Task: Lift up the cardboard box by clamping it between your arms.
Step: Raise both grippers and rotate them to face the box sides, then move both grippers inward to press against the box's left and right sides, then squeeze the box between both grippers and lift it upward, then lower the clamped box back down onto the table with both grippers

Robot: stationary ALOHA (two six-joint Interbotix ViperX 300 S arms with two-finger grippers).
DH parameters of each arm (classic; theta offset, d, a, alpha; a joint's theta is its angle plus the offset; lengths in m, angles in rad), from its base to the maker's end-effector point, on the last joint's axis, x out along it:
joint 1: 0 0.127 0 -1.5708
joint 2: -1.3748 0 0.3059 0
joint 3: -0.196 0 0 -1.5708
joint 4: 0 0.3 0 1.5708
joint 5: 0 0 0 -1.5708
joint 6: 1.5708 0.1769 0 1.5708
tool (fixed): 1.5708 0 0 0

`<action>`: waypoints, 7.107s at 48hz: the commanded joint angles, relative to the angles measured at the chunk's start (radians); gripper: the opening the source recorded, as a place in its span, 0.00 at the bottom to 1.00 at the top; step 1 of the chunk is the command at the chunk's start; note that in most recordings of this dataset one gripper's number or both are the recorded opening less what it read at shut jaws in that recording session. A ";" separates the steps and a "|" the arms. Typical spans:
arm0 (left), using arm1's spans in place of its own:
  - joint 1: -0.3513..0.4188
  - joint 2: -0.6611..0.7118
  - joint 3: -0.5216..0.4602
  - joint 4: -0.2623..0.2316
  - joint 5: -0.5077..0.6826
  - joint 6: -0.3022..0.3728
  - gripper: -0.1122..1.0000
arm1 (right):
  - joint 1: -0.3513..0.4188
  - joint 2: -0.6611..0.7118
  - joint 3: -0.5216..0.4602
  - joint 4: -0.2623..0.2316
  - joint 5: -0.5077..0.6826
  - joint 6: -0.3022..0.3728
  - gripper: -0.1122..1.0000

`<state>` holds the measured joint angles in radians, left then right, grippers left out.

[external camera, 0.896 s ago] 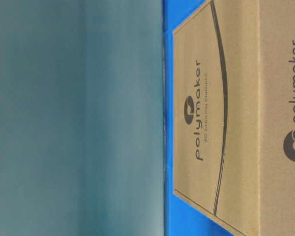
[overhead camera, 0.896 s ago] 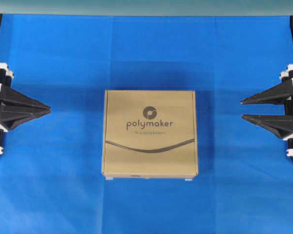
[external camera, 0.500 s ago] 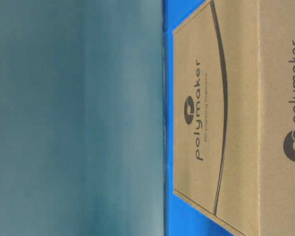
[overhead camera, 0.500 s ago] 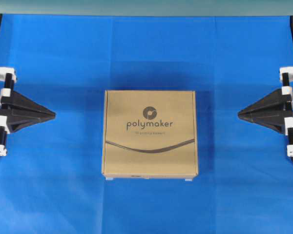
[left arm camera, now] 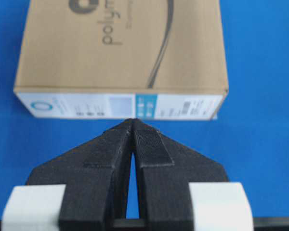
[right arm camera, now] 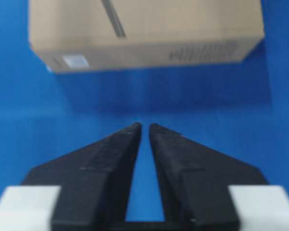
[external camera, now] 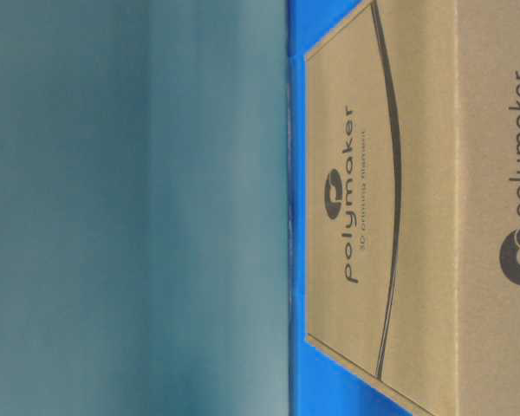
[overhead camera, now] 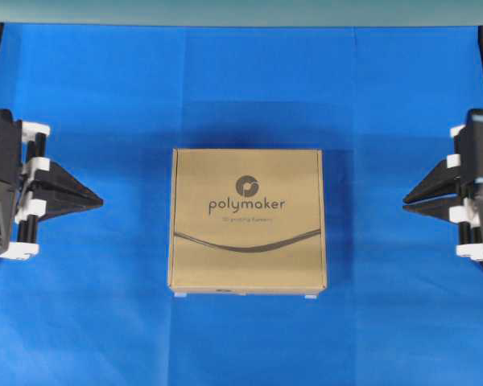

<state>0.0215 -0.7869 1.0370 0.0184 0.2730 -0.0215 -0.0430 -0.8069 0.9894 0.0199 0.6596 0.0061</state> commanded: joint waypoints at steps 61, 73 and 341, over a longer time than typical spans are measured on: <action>0.054 0.612 -0.164 0.005 -0.052 -0.037 0.87 | -0.051 0.575 -0.003 -0.031 -0.331 -0.018 1.00; 0.054 0.696 -0.207 0.005 -0.126 -0.035 0.87 | -0.048 0.684 -0.051 -0.031 -0.410 -0.021 1.00; 0.084 0.776 -0.383 0.009 0.077 -0.041 0.86 | -0.028 0.802 -0.229 -0.012 -0.336 -0.057 1.00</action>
<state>0.1028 -0.0123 0.6734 0.0307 0.3973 -0.0276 -0.0798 -0.0046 0.7808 0.0000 0.3774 -0.0614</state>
